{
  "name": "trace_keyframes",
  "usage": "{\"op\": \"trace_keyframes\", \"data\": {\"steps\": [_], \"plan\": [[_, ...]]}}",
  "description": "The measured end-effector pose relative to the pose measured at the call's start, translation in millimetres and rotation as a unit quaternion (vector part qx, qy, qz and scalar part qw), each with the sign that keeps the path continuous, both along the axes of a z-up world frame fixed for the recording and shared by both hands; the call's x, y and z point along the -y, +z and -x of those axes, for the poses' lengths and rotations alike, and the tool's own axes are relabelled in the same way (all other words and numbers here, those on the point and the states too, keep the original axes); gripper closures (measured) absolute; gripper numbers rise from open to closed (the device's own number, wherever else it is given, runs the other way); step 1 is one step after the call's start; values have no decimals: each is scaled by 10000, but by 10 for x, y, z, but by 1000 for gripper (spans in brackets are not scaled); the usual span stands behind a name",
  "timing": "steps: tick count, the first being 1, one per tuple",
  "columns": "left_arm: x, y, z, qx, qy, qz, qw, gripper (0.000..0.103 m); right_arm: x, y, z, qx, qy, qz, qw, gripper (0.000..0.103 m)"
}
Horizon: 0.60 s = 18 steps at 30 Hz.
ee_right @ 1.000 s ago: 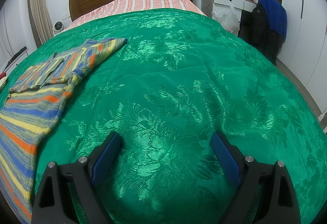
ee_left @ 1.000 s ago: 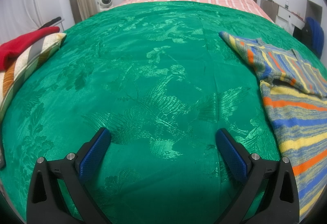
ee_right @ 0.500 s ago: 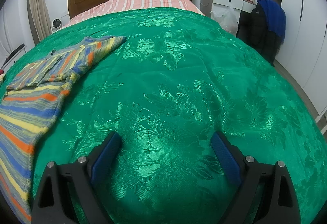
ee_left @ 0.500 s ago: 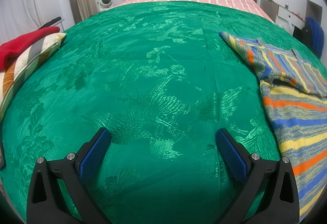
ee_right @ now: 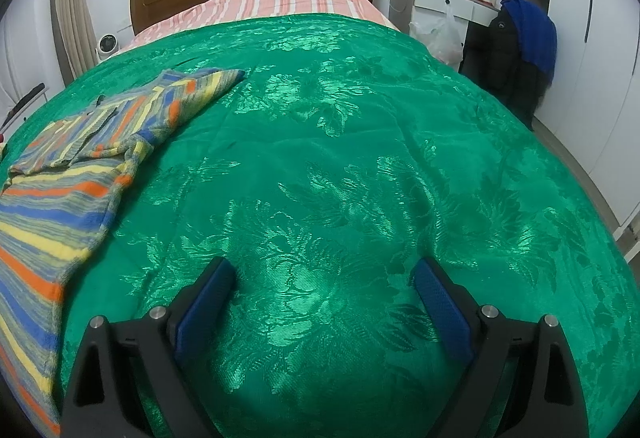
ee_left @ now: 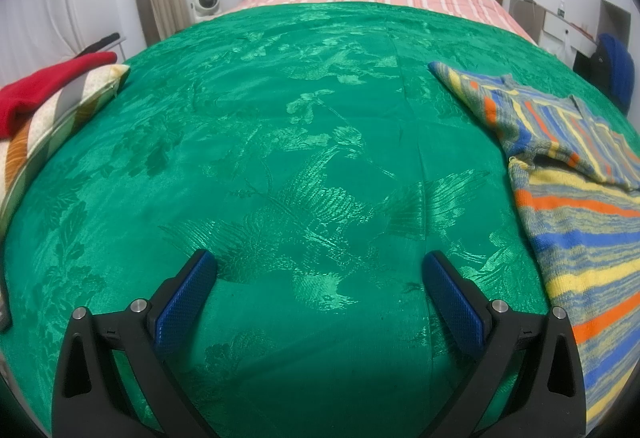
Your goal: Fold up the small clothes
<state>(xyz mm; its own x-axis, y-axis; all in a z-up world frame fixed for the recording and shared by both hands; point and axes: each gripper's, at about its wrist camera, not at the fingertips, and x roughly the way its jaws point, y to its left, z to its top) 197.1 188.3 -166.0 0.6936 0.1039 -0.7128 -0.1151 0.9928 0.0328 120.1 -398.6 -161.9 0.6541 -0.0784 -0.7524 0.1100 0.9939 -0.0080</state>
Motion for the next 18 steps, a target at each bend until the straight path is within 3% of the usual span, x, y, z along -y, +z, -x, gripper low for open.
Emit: {"op": "trace_keyframes", "data": {"steps": [18], "plan": [[0,0,-2,0,-2,1,10000,0,15,-1,20,54,-6,-24,10000,11]]}}
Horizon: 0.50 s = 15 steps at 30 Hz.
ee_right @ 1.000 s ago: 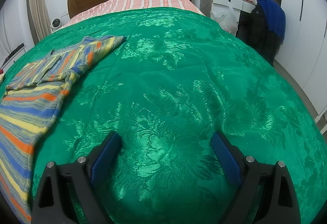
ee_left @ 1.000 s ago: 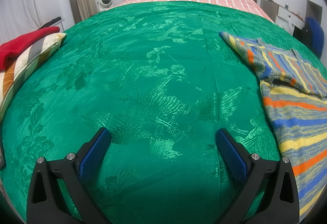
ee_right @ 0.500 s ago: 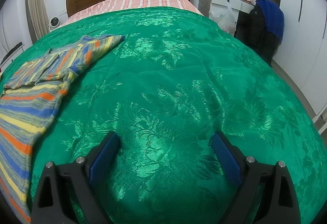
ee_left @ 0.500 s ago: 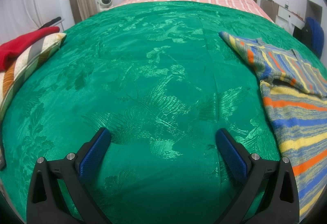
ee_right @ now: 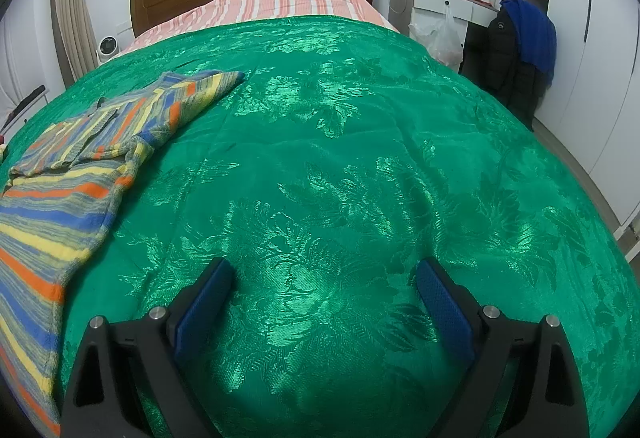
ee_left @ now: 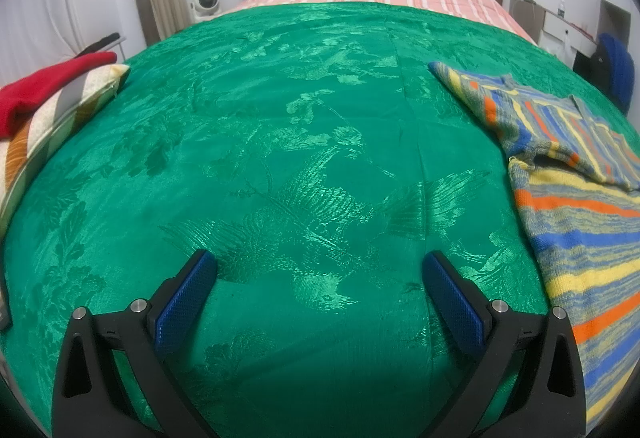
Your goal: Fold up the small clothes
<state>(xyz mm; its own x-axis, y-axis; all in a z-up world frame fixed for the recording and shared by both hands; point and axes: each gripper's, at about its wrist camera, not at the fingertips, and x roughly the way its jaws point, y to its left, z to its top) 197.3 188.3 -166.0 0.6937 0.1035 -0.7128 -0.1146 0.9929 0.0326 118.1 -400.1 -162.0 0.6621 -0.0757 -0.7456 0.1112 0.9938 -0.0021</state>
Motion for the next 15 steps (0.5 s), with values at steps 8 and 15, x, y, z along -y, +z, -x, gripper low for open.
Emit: {"op": "trace_keyframes", "data": {"steps": [8,15], "plan": [[-1,-1,1,4,1,2,10000,0,-17,-3,-11,-28,-27,84,10000,10],[0,0,-1,0,-1,0,10000,0,-23,1,-5,-45,-51,109,9999,9]]}}
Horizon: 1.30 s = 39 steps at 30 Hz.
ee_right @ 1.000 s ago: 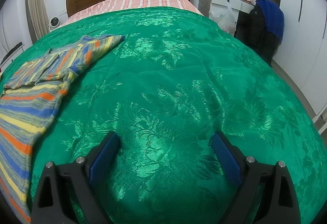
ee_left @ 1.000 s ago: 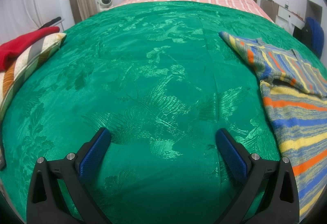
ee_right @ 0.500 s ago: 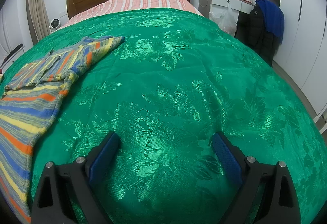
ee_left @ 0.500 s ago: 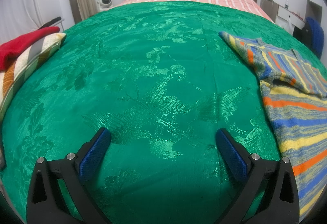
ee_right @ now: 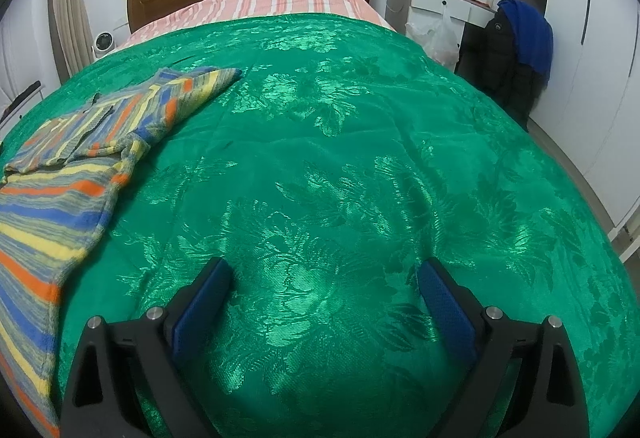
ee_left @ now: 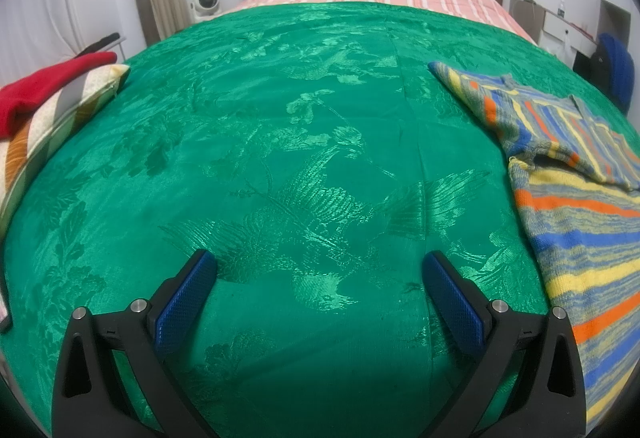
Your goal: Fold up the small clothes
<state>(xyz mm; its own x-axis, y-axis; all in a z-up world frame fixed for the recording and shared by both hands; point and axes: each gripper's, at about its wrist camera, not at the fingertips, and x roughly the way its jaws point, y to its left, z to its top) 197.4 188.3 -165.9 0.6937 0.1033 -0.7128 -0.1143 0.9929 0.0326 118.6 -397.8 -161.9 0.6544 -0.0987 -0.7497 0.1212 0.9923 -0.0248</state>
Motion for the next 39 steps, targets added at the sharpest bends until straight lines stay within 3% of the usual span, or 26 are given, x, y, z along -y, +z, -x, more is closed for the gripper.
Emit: {"op": "trace_keyframes", "data": {"steps": [30,33,36,39], "plan": [[-5,-4,-18,-32,-4,54,10000,0,96,52,35,11,146,-446,9989,7],[-22,24,-67,-388,79,176,9991,0,126,177,75,-127,368,-794,9961,8],[-20,206,85,-1084,-417,629,9912,2,82,495,371,-155,979,-1227,9875,8],[31,412,569,-1201,-1296,1250,9763,1,-114,733,808,-562,1873,-1436,9701,8]]}}
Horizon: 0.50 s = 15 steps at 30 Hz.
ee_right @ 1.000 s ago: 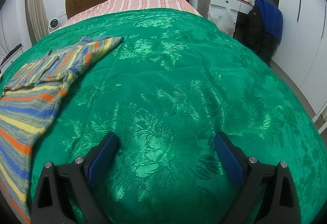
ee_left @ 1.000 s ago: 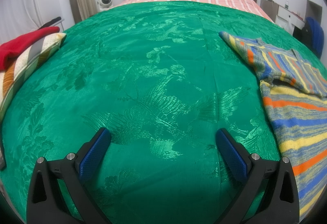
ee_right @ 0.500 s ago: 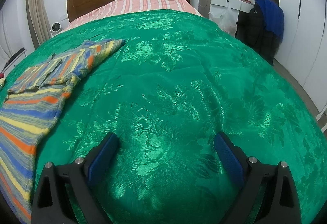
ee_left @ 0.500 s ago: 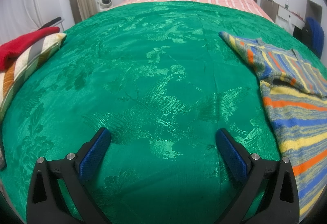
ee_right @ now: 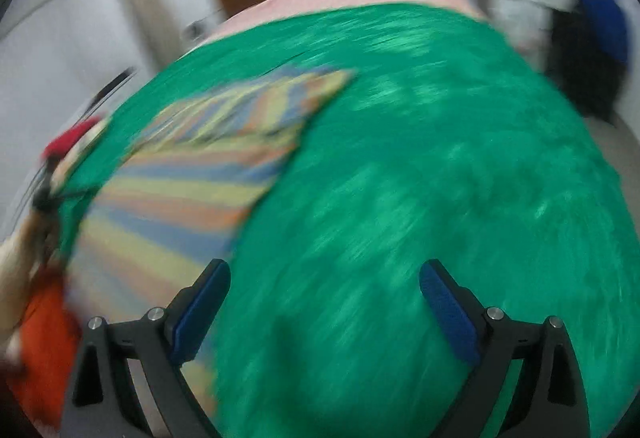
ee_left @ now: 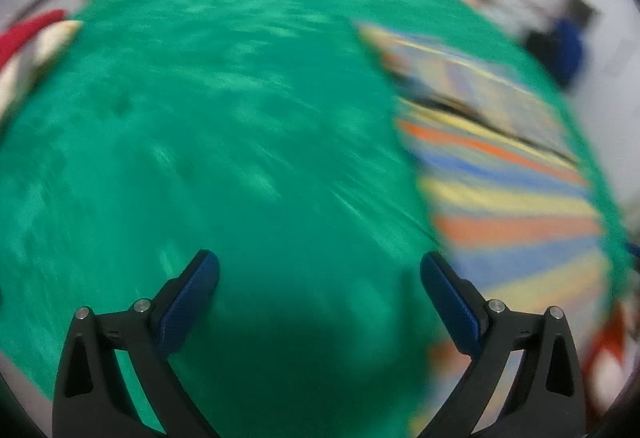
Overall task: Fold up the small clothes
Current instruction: 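Grasp the sweater's hem with both grippers and fold it up over the body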
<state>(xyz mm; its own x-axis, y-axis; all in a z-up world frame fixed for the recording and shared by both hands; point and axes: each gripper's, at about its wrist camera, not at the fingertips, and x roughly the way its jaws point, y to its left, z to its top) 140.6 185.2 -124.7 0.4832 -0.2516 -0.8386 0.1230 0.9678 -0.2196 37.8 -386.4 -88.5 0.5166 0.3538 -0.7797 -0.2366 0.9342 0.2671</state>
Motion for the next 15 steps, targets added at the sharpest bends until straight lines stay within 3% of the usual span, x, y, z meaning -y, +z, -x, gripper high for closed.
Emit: {"op": "trace_keyframes", "data": {"steps": [2,6,8,10,15], "plan": [[168,39,383,-169,-615,-5,9980,1,-143,-7,300,-474,485,-373,9970,8],[563,-215,799,-780,-1406,-350,9864,3,-417,-301,623,-1225,743,-824,9862,10],[747,-343,918,-900,-1686,-588,9798,4,-531,-488,603,-1431,747,-759,9840,23],[906,-406,983,-912,-1918,-962,9724,7,-600,-636,510,-1646,682,-755,9811,32],[992,-463,994,-1104,-2066,-1042,9666,10,-755,-772,428,-1934,1035,-1069,9698,42]]}}
